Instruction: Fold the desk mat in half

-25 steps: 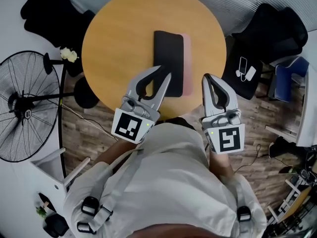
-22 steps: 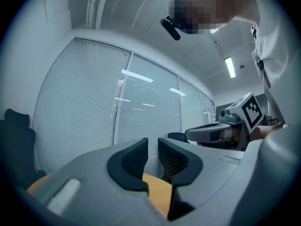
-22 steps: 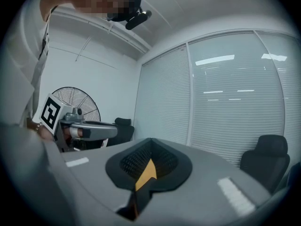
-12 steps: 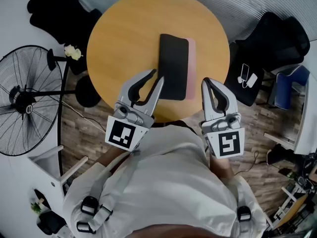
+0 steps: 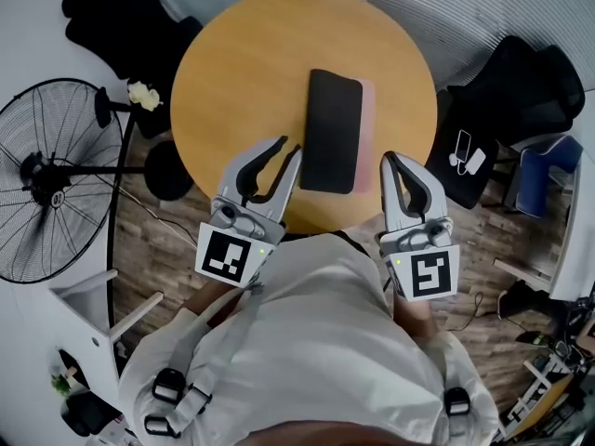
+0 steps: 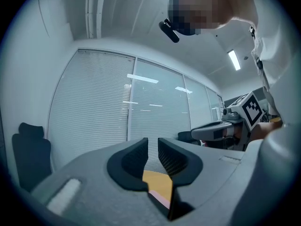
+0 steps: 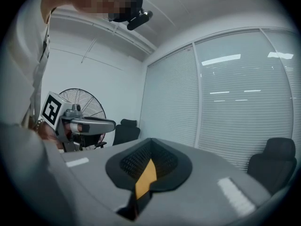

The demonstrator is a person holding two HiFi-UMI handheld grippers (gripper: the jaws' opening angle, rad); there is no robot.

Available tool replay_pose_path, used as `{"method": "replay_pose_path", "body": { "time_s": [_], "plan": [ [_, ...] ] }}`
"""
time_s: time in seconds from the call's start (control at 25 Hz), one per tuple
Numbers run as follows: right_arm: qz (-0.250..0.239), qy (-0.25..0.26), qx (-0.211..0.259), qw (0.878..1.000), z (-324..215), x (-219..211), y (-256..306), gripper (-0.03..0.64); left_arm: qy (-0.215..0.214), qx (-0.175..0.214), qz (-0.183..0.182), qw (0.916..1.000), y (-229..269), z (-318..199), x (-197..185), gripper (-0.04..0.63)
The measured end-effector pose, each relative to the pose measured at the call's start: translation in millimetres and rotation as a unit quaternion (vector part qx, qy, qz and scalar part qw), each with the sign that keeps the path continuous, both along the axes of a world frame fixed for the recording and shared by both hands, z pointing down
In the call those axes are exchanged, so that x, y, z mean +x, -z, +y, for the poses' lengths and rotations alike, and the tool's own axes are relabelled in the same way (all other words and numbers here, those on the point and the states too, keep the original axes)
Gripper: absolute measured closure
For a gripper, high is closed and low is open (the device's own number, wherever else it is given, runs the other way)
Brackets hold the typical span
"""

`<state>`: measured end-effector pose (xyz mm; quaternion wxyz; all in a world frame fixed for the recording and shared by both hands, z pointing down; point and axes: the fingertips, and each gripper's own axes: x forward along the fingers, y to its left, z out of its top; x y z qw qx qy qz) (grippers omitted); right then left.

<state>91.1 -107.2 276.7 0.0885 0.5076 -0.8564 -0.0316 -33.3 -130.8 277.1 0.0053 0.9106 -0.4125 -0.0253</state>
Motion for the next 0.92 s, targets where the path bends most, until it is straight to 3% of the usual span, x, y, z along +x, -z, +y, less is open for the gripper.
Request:
{"method": "replay_pose_path", "body": {
  "time_s": [0.92],
  "plan": [
    [0.001, -0.004, 0.0, 1.0, -3.2, 5.6, 1.0, 0.612, 0.0, -0.004, -0.004, 1.0, -3.9, -1.3, 3.1, 0.525]
  ]
}}
